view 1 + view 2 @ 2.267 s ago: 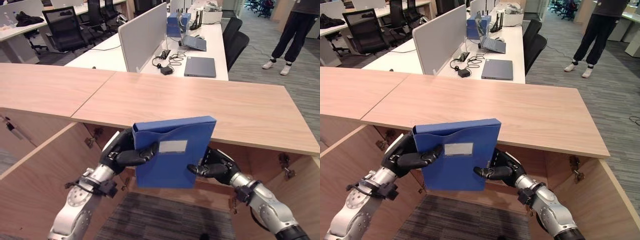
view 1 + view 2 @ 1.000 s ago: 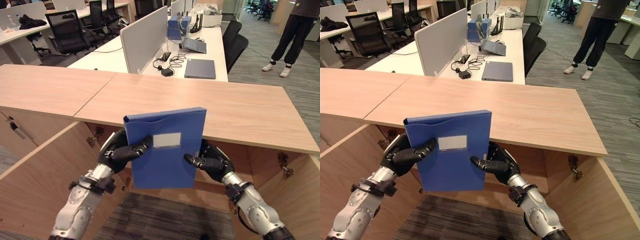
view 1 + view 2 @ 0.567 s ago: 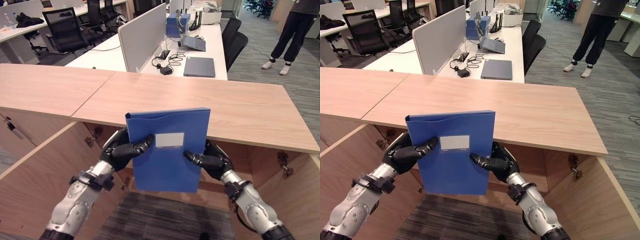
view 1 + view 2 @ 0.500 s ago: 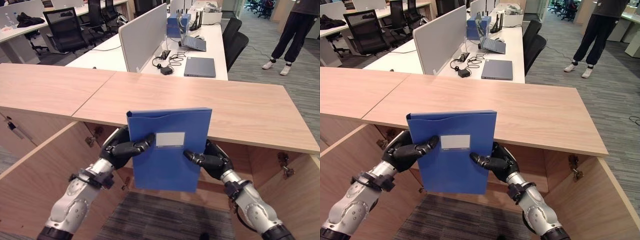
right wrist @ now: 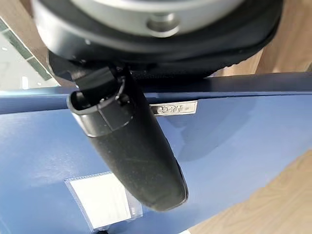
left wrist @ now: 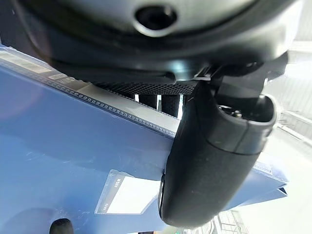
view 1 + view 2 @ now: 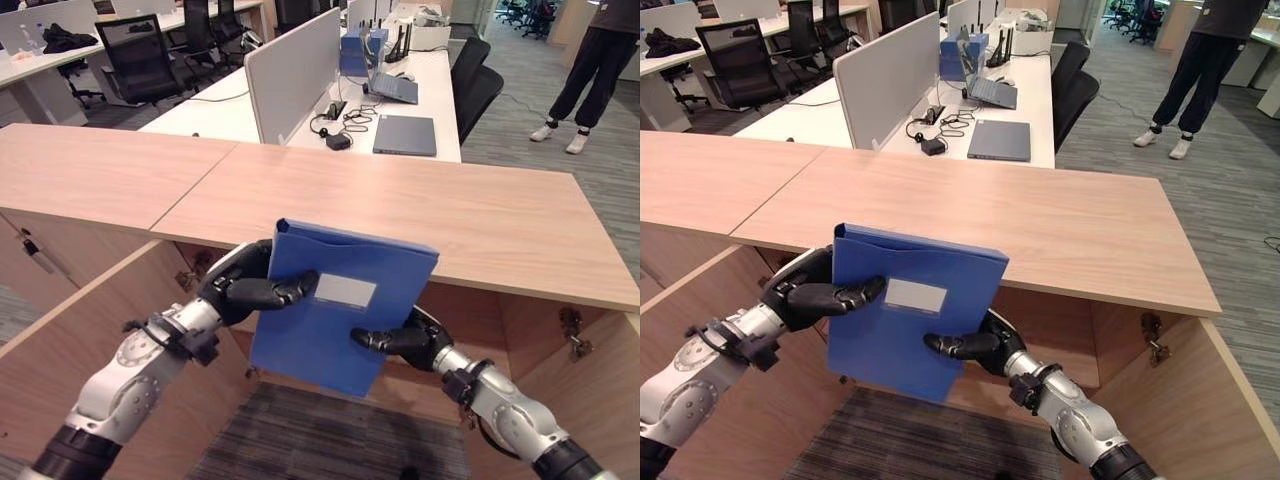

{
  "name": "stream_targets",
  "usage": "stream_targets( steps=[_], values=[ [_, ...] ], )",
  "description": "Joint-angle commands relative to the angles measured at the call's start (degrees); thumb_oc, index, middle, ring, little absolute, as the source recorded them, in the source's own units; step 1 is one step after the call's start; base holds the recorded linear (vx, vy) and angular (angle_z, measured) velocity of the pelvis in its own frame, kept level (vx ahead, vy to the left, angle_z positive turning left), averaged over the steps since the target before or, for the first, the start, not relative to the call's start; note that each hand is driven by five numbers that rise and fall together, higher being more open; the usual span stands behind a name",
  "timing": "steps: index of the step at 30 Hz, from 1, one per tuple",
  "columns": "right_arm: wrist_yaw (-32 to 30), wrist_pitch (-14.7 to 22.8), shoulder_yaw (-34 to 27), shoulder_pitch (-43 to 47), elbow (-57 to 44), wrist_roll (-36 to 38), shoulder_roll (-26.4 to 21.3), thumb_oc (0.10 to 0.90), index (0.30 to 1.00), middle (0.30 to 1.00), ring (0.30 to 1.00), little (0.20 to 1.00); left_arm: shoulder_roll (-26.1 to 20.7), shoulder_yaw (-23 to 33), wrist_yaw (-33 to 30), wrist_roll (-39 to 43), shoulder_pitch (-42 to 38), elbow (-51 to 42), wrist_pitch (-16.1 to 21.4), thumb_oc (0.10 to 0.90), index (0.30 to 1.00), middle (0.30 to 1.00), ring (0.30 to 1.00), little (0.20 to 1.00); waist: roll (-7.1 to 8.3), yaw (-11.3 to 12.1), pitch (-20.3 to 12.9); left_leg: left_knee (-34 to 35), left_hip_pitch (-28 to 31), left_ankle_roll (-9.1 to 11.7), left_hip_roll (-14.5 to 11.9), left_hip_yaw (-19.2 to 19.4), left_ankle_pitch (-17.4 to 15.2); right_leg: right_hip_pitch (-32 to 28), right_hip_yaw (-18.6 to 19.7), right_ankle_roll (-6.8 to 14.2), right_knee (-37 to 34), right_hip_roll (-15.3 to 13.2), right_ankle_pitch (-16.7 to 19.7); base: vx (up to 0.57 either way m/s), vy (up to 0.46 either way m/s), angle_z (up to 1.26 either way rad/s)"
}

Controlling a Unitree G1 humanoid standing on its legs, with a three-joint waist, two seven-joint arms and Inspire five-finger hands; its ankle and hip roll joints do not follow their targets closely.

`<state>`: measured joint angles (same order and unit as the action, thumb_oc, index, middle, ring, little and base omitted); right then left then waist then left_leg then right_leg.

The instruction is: Put the empty folder in the office cabinet

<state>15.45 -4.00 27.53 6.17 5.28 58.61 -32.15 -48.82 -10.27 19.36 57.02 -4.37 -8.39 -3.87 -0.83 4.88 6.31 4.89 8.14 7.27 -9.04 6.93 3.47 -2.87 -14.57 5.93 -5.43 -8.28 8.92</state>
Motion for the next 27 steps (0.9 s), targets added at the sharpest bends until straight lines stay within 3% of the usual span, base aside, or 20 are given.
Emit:
stream_targets(
  steps=[1, 7, 14, 15, 16, 27],
  values=[
    [13.6, 3.3, 12.6, 21.0, -14.5, 4.6, 13.7, 0.8, 0.9, 0.9, 0.9, 0.9, 8.8, -14.6, 9.9, 5.8, -15.8, -12.1, 3.0, 0.4, 0.3, 0.3, 0.3, 0.3, 0.28, -1.1, 0.0, 0.1, 1.3, 1.4, -1.4, -0.2, -2.5, -6.7, -0.4, 4.9, 1.7, -3.0, -9.7, 0.0, 0.0, 0.0],
    [13.1, 3.9, 12.4, 20.4, -14.4, 5.2, 15.7, 0.8, 0.9, 0.9, 0.9, 0.9, 11.2, -14.8, 9.2, 5.6, -15.6, -11.5, 3.2, 0.4, 0.3, 0.3, 0.3, 0.3, 0.29, -1.1, 0.0, 0.1, 1.0, 1.4, -1.3, -0.6, -2.5, -6.9, -0.3, 4.8, 1.7, -3.0, -10.1, 0.0, 0.0, 0.0],
    [11.2, 6.0, 10.7, 19.4, -14.4, 6.5, 20.1, 0.8, 0.9, 0.9, 0.9, 0.9, 17.1, -12.6, 6.6, 5.4, -12.8, -10.4, 3.9, 0.4, 0.3, 0.3, 0.3, 0.3, 0.2, -1.2, 0.1, 0.1, 1.2, 1.2, -1.1, -0.8, -2.8, -7.1, -0.3, 4.6, 1.8, -3.2, -10.2, 0.0, 0.0, 0.0],
    [11.1, 6.1, 10.6, 19.2, -14.4, 6.7, 20.3, 0.664, 0.695, 0.695, 0.695, 0.695, 17.5, -12.4, 6.5, 5.4, -12.5, -10.4, 3.9, 0.4, 0.3, 0.3, 0.3, 0.3, 0.2, -1.2, 0.1, 0.1, 1.2, 1.2, -1.2, -0.8, -2.8, -7.1, -0.3, 4.6, 1.8, -3.2, -10.2, 0.0, 0.0, 0.0],
    [11.0, 6.3, 10.4, 19.1, -14.3, 6.7, 20.4, 0.402, 0.302, 0.302, 0.302, 0.302, 17.7, -12.3, 6.4, 5.4, -12.4, -10.4, 4.0, 0.4, 0.3, 0.3, 0.3, 0.3, 0.19, -1.2, 0.1, 0.1, 1.2, 1.2, -1.2, -0.8, -2.8, -7.1, -0.3, 4.6, 1.8, -3.2, -10.2, 0.0, 0.0, 0.0],
    [10.5, 6.8, 9.0, 17.6, -14.8, 6.5, 19.7, 0.4, 0.3, 0.3, 0.3, 0.3, 19.6, -10.8, 5.7, 5.5, -10.3, -10.4, 4.5, 0.4, 0.3, 0.3, 0.3, 0.3, 0.32, -1.3, 0.1, 0.1, 1.3, 1.2, -0.9, -1.1, -3.1, -7.3, -0.3, 4.6, 2.0, -3.2, -10.5, 0.0, 0.0, 0.0]
  ],
)
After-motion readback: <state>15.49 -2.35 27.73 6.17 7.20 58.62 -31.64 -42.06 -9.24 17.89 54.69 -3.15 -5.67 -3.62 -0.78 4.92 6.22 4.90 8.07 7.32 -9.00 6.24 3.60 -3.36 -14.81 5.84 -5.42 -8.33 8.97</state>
